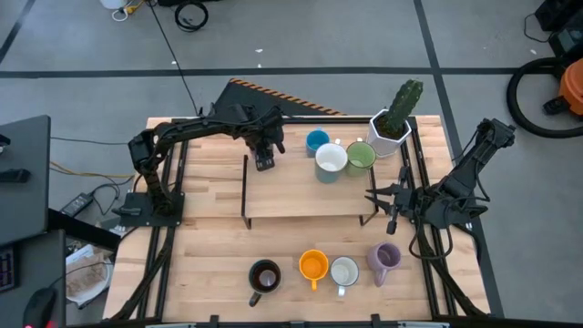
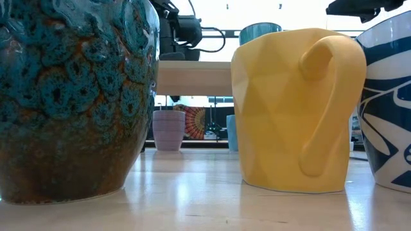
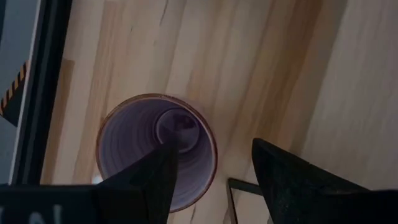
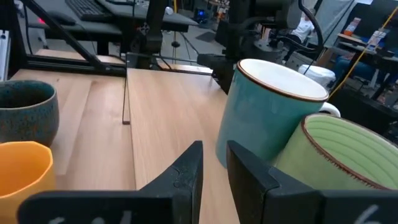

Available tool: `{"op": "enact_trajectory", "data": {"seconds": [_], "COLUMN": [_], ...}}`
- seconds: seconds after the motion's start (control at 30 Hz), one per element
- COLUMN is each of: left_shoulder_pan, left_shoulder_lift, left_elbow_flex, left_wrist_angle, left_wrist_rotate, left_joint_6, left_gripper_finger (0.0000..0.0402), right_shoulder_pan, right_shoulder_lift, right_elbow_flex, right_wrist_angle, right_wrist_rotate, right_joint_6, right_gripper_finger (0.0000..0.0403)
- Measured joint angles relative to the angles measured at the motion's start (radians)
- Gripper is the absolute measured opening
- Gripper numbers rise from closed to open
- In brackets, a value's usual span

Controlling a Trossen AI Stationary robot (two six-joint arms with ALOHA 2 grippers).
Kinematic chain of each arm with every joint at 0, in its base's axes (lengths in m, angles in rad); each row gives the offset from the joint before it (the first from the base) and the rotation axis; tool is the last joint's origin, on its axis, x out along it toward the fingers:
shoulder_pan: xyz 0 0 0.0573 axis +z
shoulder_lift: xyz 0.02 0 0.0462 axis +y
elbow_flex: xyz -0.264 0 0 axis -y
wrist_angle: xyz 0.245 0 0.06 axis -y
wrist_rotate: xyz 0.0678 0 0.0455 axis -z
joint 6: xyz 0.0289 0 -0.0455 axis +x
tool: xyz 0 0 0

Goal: Place coffee mugs
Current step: Put the top purple mug on the shelf

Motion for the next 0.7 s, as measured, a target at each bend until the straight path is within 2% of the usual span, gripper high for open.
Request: {"op": "enact_trajectory", "data": {"seconds": [0.37, 0.7], "left_shoulder_pan": [0.017, 0.018], "left_shoulder_lift": [0.038, 0.078], "left_elbow_flex": [0.000, 0.000], "left_wrist_angle": [-0.015, -0.017], "left_wrist_rotate": [-0.007, -0.054], "left_joint_6": [0.031, 0.063], "left_gripper_finger": [0.0210, 0.0210], "right_shoulder_pan": [0.000, 0.000], "right_shoulder_lift": [0.000, 0.000], "right_elbow_flex": [0.000, 0.000], "right_wrist_angle": [0.017, 0.023], "right_wrist_rotate": [-0.008, -0.029], "right_joint_6": [0.008, 0.003], "right_gripper_finger": [0.0077, 0.0077]}}
